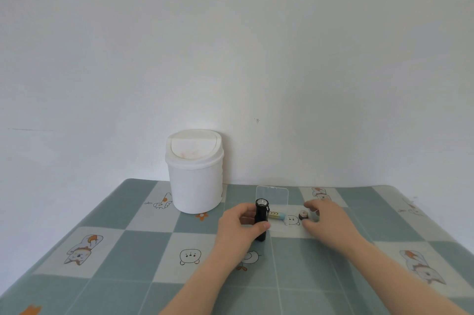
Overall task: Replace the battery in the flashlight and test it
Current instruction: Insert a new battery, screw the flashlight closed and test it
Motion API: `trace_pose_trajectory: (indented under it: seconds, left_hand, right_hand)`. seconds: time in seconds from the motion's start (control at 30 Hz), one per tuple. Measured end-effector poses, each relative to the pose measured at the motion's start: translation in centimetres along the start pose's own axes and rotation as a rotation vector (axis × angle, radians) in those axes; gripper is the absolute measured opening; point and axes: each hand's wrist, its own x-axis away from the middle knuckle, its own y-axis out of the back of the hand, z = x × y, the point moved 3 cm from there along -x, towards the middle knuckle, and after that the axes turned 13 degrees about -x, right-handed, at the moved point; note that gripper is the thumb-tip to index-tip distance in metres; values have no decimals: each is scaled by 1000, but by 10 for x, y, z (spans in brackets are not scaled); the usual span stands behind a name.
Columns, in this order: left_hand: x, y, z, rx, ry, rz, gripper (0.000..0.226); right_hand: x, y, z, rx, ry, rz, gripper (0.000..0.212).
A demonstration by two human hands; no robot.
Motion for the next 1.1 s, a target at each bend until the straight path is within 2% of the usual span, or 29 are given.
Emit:
trace_pose_trajectory:
  seconds: [0.23,0.63,0.77,0.87,0.97,1.03,1.1]
  left_hand:
    - [3,0,1,-16,-8,35,32]
    - [5,1,5,-66,12,93,29]
    - [5,1,4,-58,9,103,28]
    - [5,1,4,-61,10,100,28]
    - [5,1,3,-61,4,99,27]
    - [5,1,3,-63,-2,95,28]
    - [5,0,3,-63,-6,94,28]
  right_hand:
    - [-2,-6,-6,96,0,5,38]
    - [0,-9,-1,26,-6,-107,9]
    - [2,-10,5,-195,-3,-133,6]
    - [3,-10,14,-471,-72,-99,5]
    - [9,-11,28,-792,-191,103,9]
    - [13,-14,37,-829,-201,225,11]
    - [16,-16,42,-833,-167,236,12]
